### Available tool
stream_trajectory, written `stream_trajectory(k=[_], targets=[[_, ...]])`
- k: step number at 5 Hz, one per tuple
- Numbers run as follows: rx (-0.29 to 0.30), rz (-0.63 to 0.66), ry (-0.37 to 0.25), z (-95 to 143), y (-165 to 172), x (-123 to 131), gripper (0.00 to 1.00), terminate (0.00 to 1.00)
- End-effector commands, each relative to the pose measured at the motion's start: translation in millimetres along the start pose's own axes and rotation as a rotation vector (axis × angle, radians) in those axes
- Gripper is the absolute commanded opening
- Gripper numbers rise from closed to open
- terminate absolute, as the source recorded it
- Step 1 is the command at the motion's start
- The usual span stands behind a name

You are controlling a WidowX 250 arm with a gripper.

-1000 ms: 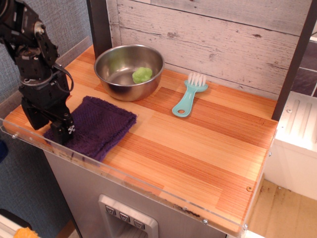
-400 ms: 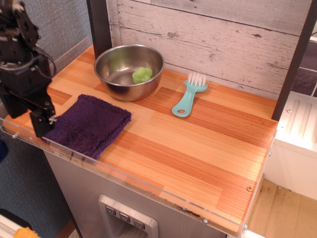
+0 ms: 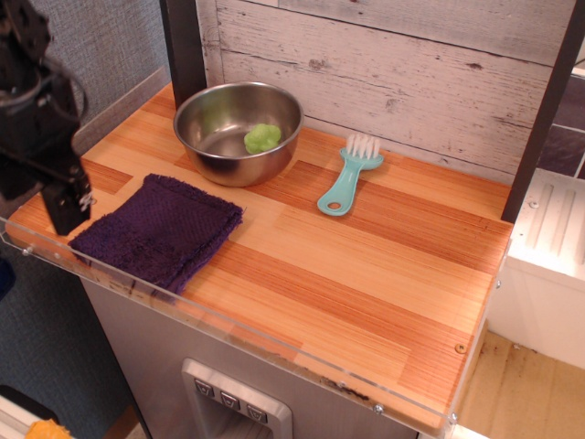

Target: Move the towel to bottom left corner of table

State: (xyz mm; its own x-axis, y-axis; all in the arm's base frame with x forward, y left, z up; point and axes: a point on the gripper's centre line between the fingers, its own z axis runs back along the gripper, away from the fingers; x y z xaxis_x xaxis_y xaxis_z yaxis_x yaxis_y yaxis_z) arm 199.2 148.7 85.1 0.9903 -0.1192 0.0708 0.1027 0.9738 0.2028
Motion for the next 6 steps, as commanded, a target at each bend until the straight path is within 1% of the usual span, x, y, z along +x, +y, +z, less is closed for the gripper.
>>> stream_trajectory(k=[1,2,3,4,5,6], targets=[[-0.024,0.051,-0.053,20.9,-33.3,14.4,1.00,0.00],[-0.035,0.015,-0.084,20.6,-45.5,21.5,1.00,0.00],[-0.059,-0.030,-0.092,18.2,-50.9,27.1,1.00,0.00],[-0.081,-0.126,-0.056,13.7,-58.2,29.0,1.00,0.00],[-0.081,-0.126,-0.056,13.7,-58.2,29.0,1.00,0.00],[-0.081,-0.126,-0.056,13.7,-58.2,29.0,1.00,1.00]])
